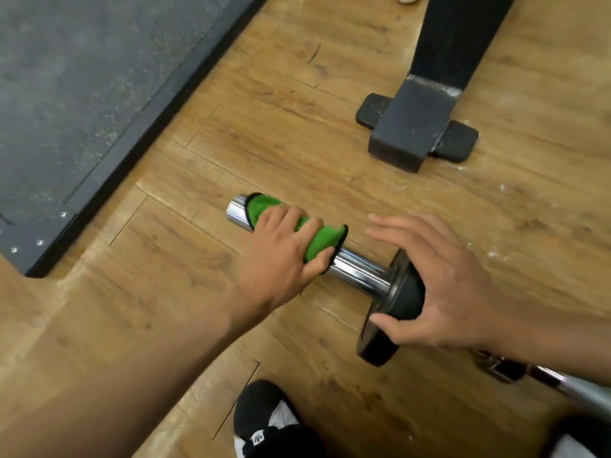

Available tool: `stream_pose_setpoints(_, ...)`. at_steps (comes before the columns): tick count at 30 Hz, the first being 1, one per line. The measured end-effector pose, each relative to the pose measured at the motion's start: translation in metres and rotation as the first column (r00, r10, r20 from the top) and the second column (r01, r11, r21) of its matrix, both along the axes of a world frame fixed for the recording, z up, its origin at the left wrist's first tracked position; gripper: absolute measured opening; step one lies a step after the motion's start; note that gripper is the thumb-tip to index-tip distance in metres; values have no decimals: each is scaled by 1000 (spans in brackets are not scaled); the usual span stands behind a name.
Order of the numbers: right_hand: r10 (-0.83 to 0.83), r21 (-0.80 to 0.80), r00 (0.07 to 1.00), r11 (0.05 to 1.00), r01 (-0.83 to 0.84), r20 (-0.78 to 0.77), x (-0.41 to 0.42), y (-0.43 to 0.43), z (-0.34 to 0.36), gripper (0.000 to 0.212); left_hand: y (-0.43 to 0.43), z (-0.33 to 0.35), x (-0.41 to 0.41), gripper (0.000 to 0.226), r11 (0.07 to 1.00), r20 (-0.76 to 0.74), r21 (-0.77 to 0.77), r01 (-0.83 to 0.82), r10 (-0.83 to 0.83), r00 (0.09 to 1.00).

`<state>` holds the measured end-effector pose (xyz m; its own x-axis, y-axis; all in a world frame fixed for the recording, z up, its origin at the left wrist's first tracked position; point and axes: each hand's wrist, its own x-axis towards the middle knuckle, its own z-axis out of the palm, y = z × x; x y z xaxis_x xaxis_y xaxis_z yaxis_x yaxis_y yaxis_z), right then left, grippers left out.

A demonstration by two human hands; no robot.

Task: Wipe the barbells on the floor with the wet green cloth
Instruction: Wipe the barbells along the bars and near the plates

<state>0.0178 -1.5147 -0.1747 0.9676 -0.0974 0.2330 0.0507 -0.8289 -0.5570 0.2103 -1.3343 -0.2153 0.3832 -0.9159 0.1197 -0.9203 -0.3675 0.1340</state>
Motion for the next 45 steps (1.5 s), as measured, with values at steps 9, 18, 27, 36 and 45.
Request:
stream_pose_setpoints(9, -215, 2, 977, 977, 215, -16, 20, -22, 10, 45, -53, -5, -3, 60, 960, 84, 5, 279, -278, 957)
stream_pose_setpoints(18, -363, 16, 926, 930, 367, -108, 33, -35, 15, 47, -68, -3, -2, 52, 999, -40, -13, 42, -43, 998)
stream_pose_setpoints(27, -389, 51, 908, 915, 401, -155, 37, -48, 18, 50, -76, -2, -1, 52, 979, -42, 11, 205, -205, 978)
stream_pose_setpoints(36, -294, -161, 951, 948, 276, -98, 31, -29, 18, 45, -77, 2, 21, 53, 998, -76, 27, -53, 55, 996)
stream_pose_setpoints(45, -279, -181, 959, 947, 267, -45, 33, -42, 14, 46, -77, -5, 26, 63, 969, -22, 13, 247, -247, 969)
